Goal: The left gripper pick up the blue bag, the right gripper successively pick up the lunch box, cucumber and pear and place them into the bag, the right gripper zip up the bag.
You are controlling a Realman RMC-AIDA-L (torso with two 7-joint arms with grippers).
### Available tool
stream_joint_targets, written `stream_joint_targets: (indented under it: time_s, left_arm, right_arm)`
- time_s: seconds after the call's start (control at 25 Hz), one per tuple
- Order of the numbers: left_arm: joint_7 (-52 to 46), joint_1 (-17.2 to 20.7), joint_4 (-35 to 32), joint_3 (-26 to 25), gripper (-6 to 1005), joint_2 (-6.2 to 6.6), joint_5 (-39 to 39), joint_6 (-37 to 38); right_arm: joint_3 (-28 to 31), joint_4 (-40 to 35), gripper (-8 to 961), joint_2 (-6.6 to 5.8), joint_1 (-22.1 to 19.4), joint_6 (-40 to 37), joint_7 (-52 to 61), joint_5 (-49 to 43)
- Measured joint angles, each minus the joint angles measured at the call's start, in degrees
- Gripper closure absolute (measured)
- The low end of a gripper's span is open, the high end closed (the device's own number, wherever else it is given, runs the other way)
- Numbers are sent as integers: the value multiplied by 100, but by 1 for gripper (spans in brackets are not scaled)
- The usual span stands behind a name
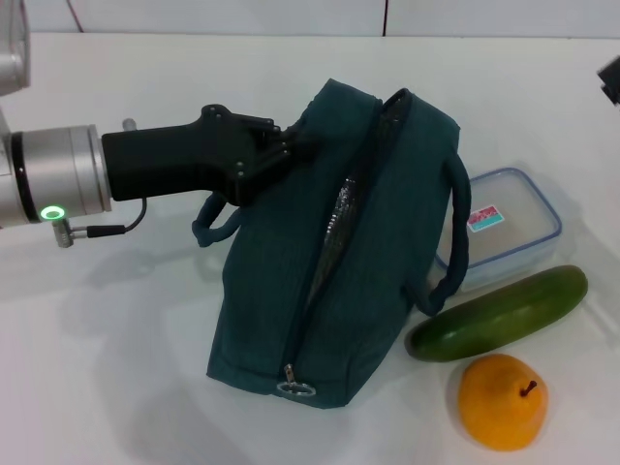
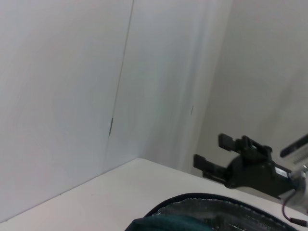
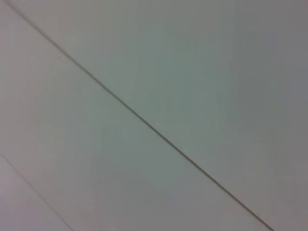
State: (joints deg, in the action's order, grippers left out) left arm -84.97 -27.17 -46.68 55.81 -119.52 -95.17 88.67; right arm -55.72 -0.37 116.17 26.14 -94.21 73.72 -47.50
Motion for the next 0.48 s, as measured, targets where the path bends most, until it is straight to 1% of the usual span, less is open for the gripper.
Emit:
stream_joint_targets:
  time_s: [0.08,0.12,0.16,0.36,0.48]
  left_arm:
    - [6,10,17,0,949,-4,10,0]
    - [18,10,50,1,949,-10,22,0]
    - [24,7,70,1,949,-11,22,0]
    - [78,-40,244,15,948,-28,41,-21]
    - [56,-75,310,26,948,-32,44,-49]
  right_arm:
    - [1,16,240,0,-155,-82,45,2]
    - [1,16,241,0,-155,-82,45,2]
    - [1,135,242,6,-329,-68,75,4]
    - [0,318,246,-10,-528,34,293,5]
    - [-22,320,249,-10,-606,273,625,-11]
